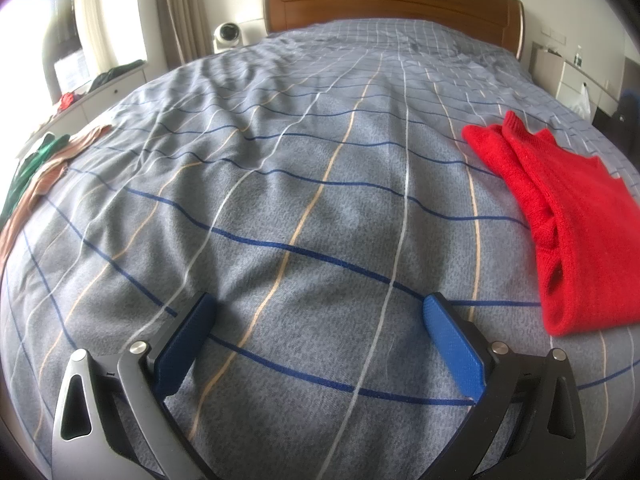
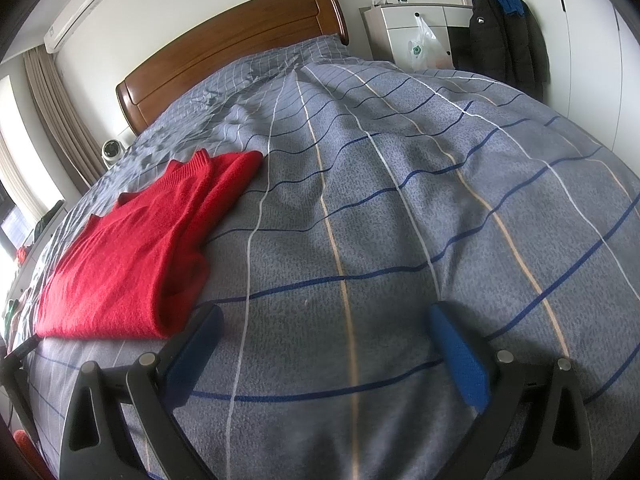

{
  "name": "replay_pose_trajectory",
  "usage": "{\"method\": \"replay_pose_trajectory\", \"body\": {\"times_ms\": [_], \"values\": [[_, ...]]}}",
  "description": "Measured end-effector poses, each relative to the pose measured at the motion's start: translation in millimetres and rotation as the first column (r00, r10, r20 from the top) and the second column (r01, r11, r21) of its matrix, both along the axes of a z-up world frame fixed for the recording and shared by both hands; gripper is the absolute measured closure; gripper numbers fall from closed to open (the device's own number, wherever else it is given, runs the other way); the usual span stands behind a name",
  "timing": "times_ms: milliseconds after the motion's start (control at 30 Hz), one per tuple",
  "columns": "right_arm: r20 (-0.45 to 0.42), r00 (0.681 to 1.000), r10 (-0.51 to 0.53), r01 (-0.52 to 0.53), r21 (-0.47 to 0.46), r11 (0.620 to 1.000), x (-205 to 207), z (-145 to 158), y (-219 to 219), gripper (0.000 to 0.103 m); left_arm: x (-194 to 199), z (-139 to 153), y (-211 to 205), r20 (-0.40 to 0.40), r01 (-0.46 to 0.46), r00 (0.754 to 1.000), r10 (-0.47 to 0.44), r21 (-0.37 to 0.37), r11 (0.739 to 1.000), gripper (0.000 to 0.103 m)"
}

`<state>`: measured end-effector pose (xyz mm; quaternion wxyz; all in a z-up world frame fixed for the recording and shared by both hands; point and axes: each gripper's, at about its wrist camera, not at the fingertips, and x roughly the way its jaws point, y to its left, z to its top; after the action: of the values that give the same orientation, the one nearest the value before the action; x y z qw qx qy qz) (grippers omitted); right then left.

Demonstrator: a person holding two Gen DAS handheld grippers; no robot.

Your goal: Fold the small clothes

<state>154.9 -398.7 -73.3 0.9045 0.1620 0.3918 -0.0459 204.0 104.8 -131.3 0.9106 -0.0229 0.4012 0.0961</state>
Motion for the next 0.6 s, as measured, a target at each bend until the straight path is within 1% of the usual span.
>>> {"method": "replay_pose_trajectory", "body": {"times_ms": [600], "values": [[0.003,1.0,0.0,0.0,0.003,1.0,0.3,0.4,-0.3,0.002,0.0,0.0,0.1,0.0,0.0,1.0,0.0,0.0,1.0,0.0]]}}
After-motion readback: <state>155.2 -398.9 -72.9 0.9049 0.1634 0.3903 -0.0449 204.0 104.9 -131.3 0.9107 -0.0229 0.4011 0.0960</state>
